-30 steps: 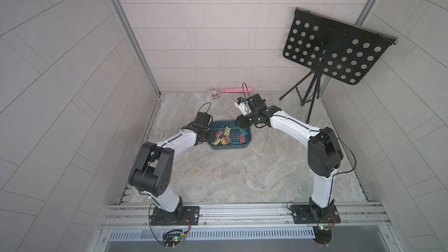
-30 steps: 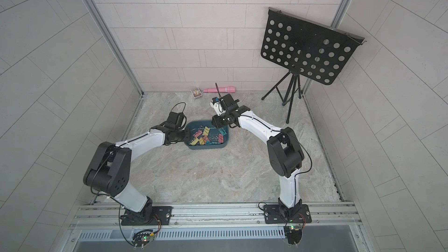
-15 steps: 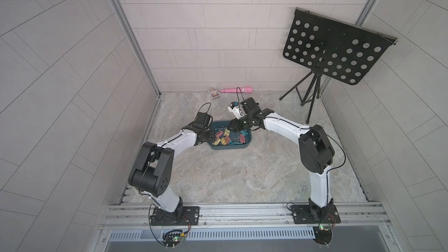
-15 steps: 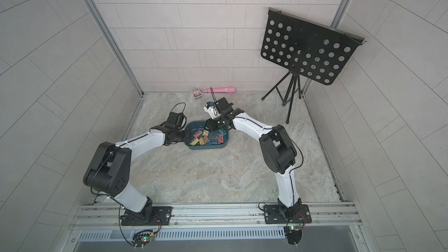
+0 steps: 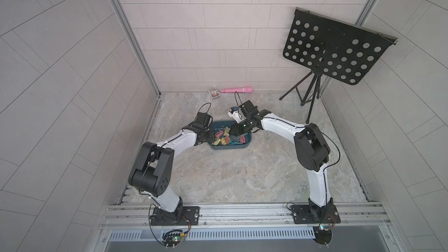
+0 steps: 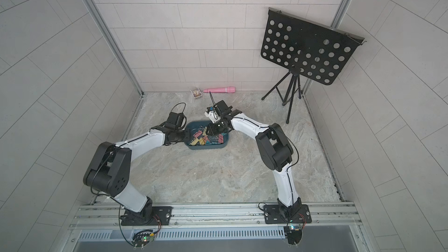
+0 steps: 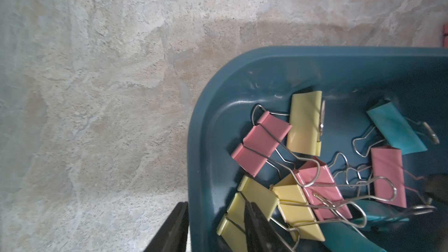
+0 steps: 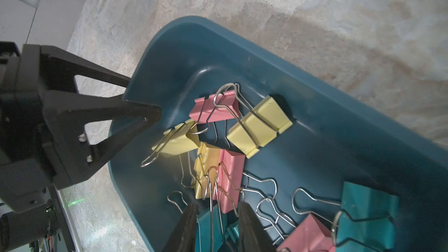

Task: Take out the binder clips from the storage box
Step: Pick up the binder clip from the storage box.

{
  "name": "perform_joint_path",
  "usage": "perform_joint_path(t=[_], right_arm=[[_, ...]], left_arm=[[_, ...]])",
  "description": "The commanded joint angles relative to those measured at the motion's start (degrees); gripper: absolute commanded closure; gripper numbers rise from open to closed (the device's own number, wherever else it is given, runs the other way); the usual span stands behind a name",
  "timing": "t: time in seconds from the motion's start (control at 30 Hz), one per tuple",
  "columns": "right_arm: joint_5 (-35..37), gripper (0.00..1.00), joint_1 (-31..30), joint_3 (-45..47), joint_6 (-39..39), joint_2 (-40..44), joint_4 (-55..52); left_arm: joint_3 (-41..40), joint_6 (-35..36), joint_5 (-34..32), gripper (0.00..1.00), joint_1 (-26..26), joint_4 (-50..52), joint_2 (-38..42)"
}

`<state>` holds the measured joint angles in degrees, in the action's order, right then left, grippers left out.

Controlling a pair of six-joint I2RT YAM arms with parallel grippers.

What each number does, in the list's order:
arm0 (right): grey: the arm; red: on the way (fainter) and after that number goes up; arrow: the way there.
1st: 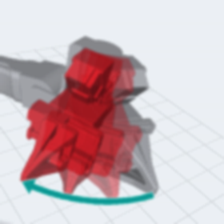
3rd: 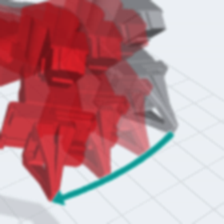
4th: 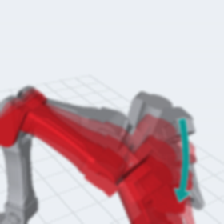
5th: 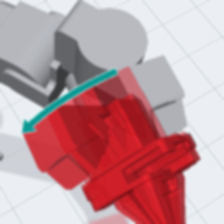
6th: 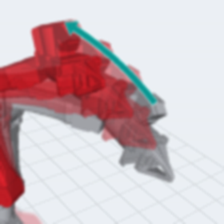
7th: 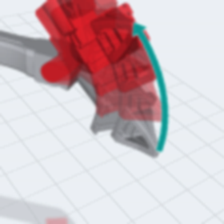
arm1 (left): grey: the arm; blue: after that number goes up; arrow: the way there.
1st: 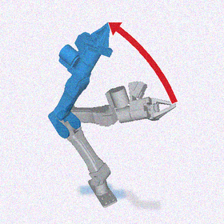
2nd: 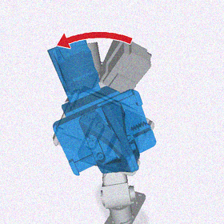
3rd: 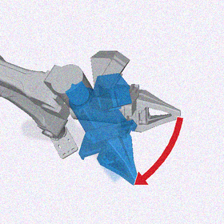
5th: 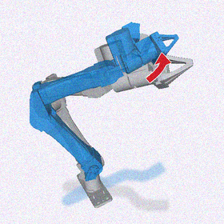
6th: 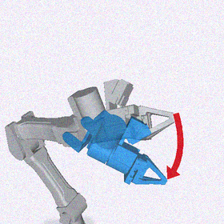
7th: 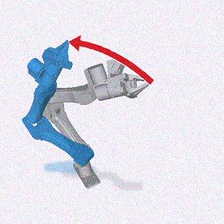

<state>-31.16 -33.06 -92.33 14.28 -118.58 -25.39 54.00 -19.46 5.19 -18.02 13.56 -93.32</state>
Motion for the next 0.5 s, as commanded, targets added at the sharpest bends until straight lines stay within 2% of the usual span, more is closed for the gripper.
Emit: perform_joint_path(t=[0.0,0.47], right_arm=[[1.8,0.68,-0.3,-1.7,-1.4,-1.5,-2.4],[1.6,0.75,-0.3,-2.8,-1.3,-4.1,-2.6]], left_arm=[[-0.7,0.2,0.1,0.54,0.4,0.0,1.2],[-0.8,0.2,0.2,0.54,0.4,-0.1,1.3]])
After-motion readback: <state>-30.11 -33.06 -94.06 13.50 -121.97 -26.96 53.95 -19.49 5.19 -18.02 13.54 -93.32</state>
